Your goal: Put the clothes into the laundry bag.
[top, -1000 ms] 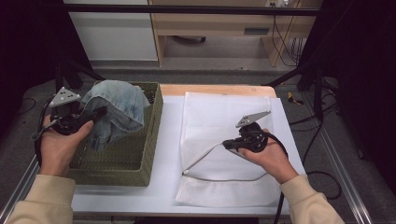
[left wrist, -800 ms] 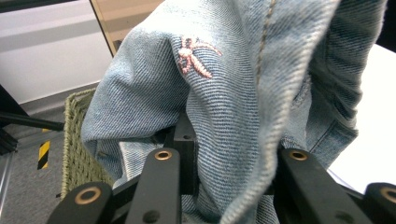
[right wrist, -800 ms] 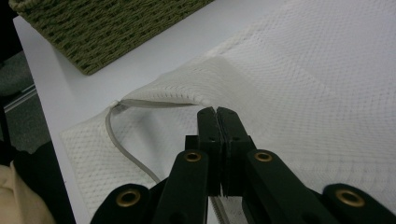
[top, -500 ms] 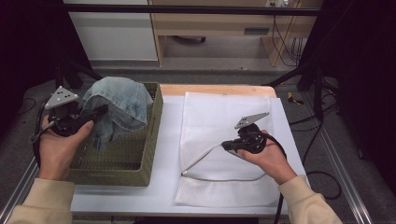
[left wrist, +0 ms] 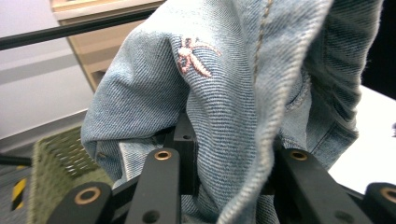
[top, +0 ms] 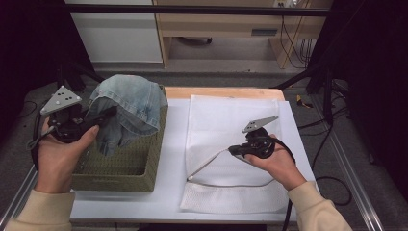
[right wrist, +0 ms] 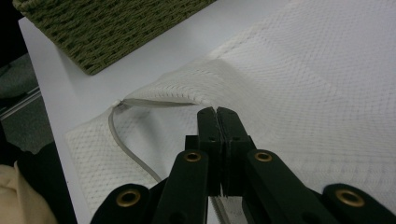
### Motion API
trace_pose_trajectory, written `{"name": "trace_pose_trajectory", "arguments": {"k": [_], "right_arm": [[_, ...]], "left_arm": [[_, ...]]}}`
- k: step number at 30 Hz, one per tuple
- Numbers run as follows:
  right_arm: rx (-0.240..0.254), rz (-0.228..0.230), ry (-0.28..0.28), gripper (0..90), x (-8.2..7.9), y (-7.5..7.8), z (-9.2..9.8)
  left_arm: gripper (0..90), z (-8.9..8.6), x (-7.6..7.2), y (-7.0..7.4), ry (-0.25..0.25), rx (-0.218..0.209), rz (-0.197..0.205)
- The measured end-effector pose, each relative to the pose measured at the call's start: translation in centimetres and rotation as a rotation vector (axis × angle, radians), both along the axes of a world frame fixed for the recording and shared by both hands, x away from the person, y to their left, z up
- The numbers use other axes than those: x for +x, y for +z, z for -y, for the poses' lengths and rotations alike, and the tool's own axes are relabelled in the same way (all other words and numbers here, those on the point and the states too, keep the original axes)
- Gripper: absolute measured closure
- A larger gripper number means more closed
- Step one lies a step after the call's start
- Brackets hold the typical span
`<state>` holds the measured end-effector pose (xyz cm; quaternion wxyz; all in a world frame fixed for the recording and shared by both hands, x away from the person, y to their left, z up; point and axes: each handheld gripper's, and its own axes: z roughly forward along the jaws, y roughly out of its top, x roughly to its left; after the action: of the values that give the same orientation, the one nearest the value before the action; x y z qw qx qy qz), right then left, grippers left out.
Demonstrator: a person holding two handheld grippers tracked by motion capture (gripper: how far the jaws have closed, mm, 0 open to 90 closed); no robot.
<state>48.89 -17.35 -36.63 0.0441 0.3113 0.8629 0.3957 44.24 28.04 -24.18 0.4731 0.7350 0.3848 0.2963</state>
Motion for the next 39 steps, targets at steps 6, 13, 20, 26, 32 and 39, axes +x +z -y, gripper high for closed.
{"name": "trace_pose_trajectory", "arguments": {"k": [6, 13, 20, 26, 32, 39], "right_arm": [[0.001, -0.002, 0.001, 89.2, 0.0, 0.1, 0.2], [0.014, -0.003, 0.001, 89.2, 0.0, 0.1, 0.5], [0.014, -0.009, -0.004, 89.2, 0.0, 0.1, 0.7], [0.022, -0.015, -0.011, 89.2, 0.1, 0.1, 0.8], [0.021, -0.022, -0.016, 89.2, 0.4, 0.0, 0.8], [0.020, -0.026, -0.021, 89.2, 0.3, 0.0, 0.9]], "left_arm": [[69.6, 1.8, -0.4, 0.6, -0.042, 0.025, 0.030], [69.5, 3.6, -0.9, 0.6, -0.089, 0.010, -0.002], [69.5, 5.5, -1.3, 0.3, -0.137, 0.012, 0.003], [69.5, 7.0, -1.2, -0.2, -0.168, 0.005, -0.004], [69.5, 7.9, -1.0, -0.6, -0.178, -0.019, -0.015], [69.5, 8.8, -1.2, -1.0, -0.199, -0.010, -0.017]]}}
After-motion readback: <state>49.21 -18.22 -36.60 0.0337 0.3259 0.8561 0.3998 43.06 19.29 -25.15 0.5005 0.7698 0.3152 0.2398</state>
